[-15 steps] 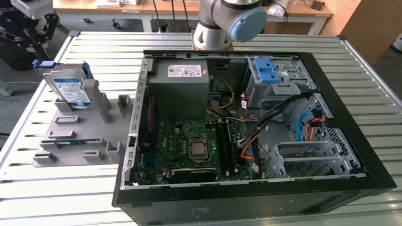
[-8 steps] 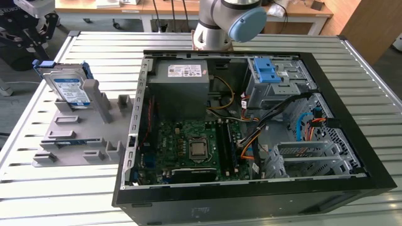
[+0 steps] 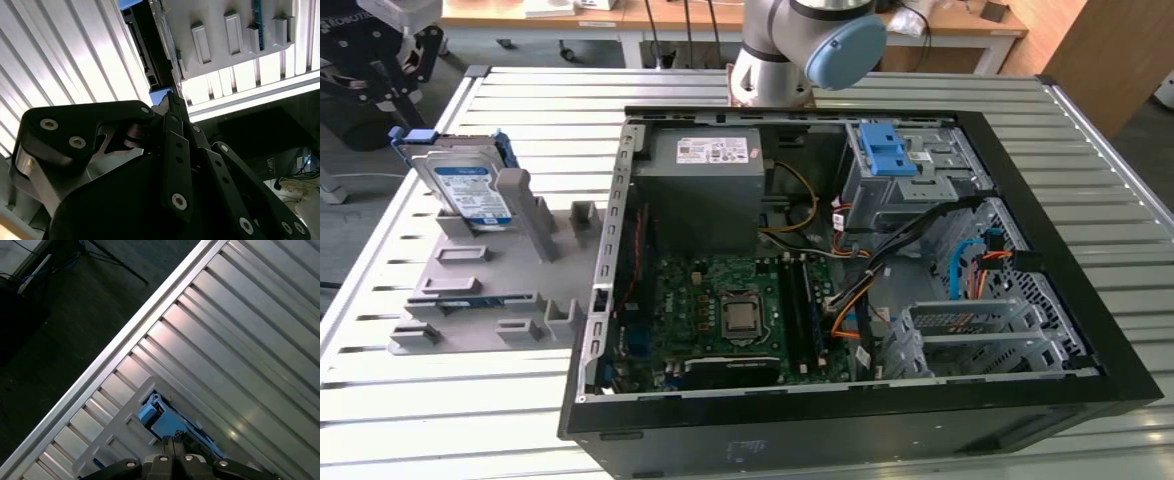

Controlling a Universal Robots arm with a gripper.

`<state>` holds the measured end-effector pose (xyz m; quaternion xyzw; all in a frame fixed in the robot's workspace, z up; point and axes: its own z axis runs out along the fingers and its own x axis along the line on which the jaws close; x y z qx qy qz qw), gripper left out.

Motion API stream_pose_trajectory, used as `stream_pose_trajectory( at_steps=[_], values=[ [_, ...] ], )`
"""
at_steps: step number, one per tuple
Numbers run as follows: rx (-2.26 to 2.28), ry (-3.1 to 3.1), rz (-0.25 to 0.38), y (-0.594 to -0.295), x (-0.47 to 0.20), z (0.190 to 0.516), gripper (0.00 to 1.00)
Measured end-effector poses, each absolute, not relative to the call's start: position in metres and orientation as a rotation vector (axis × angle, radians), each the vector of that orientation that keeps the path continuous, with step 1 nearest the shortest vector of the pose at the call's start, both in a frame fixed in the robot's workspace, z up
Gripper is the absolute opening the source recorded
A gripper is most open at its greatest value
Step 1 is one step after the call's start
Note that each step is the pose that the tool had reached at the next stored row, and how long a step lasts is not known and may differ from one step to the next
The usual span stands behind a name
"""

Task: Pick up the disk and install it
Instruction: 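Pick up the disk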

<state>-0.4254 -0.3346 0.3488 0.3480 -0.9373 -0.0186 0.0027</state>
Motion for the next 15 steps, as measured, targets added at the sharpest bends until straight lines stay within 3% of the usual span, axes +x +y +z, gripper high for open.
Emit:
stream_pose_trajectory(
  at_steps=[15],
  values=[
    [1.294,-2.853,-0.058,-0.3346,-0.4254,0.3487,0.11]
  ],
)
